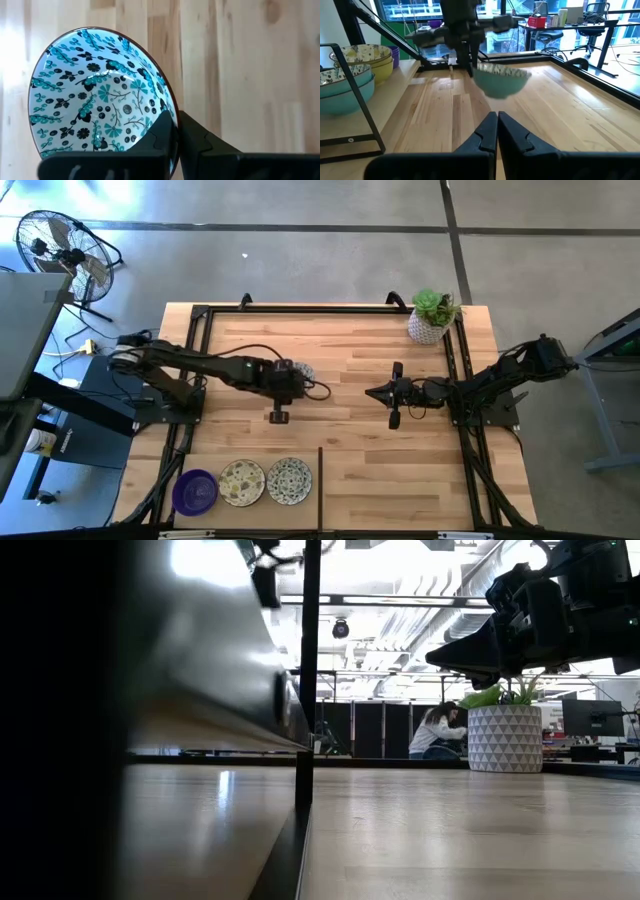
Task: Pick & Place Mini bowls
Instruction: Stack the blue patterned bowl on top of the other stacked blue patterned bowls on the shelf
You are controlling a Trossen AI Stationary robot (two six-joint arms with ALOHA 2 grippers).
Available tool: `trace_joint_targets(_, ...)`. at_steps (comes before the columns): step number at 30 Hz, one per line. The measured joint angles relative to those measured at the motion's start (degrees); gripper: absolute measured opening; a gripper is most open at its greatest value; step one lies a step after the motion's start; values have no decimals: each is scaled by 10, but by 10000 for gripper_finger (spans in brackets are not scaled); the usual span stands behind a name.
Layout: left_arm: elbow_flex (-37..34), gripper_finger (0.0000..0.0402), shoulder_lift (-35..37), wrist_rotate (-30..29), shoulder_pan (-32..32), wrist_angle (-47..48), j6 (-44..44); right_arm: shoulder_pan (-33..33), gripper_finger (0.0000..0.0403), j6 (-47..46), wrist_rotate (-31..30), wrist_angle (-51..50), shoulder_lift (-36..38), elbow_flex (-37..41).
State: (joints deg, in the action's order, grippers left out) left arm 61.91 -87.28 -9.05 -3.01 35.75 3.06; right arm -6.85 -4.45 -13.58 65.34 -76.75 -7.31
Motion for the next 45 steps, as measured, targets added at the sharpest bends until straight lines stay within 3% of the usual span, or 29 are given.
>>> trace_joint_targets(8,68,6,45,7,-22,122,-5,0,2,0,0,-3,0,0)
trace_joint_targets(16,171,6,48,6,-89,247,-43,0,2,0,-5,0,0,0)
trace_joint_targets(27,206,6,47,6,-184,259,-125,0,1,-2,-5,-1,0,0)
trace_joint_targets(45,206,5,47,-15,-295,199,-228,0,1,-2,-4,-1,0,0)
